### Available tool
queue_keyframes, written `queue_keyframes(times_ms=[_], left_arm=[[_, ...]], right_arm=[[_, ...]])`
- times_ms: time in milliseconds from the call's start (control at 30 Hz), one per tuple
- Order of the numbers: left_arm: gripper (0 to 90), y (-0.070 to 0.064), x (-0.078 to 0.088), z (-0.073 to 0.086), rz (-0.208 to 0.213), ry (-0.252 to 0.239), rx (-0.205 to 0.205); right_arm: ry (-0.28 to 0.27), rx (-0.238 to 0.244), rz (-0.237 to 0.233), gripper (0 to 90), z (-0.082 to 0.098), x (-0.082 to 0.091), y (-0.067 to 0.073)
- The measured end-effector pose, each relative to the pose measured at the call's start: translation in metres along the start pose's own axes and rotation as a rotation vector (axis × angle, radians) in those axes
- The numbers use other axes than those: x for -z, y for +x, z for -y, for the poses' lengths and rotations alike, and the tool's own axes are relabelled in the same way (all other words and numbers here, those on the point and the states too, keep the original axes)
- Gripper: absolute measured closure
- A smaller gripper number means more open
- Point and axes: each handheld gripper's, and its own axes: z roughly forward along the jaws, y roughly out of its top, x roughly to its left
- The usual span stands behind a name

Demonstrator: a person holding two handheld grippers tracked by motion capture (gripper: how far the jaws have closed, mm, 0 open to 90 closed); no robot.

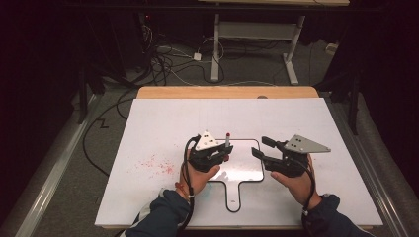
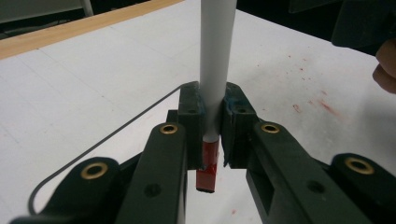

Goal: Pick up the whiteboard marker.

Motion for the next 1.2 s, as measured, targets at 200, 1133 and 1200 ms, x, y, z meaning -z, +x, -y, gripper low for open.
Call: queue_keyframes(times_ms=[200,1133,1200], left_arm=[[78.8,0.006,0.012,0.004,-0.037,0.007,-0.051],[78.7,0.024,0.022,0.001,-0.079,-0.024,-0.073],[78.7,0.024,0.021,0.001,-0.076,-0.018,-0.079]], right_arm=[[0.020,0.083,0.112,36.1,0.014,0.027,-0.010],[0.105,0.145,0.267,27.5,0.064,0.077,-0.020],[0.101,0.137,0.262,27.5,0.063,0.076,-0.022]])
